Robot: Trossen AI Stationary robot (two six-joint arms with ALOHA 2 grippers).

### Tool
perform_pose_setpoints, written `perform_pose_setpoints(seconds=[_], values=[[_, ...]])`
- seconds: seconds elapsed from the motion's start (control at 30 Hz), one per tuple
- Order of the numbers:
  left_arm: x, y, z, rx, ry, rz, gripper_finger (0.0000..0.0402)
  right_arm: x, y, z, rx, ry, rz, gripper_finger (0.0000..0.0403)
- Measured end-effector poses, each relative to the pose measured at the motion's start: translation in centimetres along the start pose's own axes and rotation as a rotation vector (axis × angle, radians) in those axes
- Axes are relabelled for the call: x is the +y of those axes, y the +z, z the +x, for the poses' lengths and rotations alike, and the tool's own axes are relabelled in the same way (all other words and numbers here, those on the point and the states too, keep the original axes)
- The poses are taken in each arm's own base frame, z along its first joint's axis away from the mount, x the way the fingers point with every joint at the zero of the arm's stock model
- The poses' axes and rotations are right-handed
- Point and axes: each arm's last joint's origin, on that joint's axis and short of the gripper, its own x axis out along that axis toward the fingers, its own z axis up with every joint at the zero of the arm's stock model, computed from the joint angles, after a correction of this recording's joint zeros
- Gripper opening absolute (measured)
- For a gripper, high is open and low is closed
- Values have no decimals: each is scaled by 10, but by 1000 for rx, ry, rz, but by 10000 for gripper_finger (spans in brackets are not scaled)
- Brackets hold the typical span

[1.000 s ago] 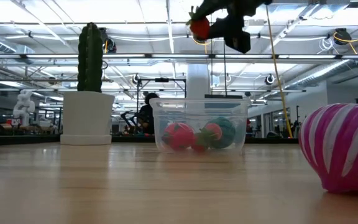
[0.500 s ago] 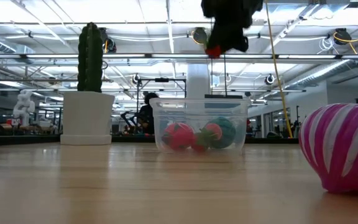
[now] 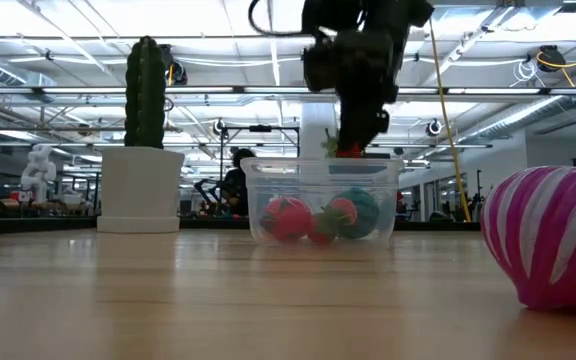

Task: Pick and placing Produce into tupperware
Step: Put the strawberry into the transparent bin

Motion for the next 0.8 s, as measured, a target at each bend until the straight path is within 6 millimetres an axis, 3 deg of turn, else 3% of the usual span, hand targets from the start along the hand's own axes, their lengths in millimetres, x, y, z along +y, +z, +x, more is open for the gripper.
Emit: perform_pose_setpoints(seconds=[0.23,0.8], values=[[0,0,0,6,-3,-9,239,-3,-1,27,88,14,5,141],[0,0,0,12,-6,-10,239,-1,5,25,31,42,-47,141]])
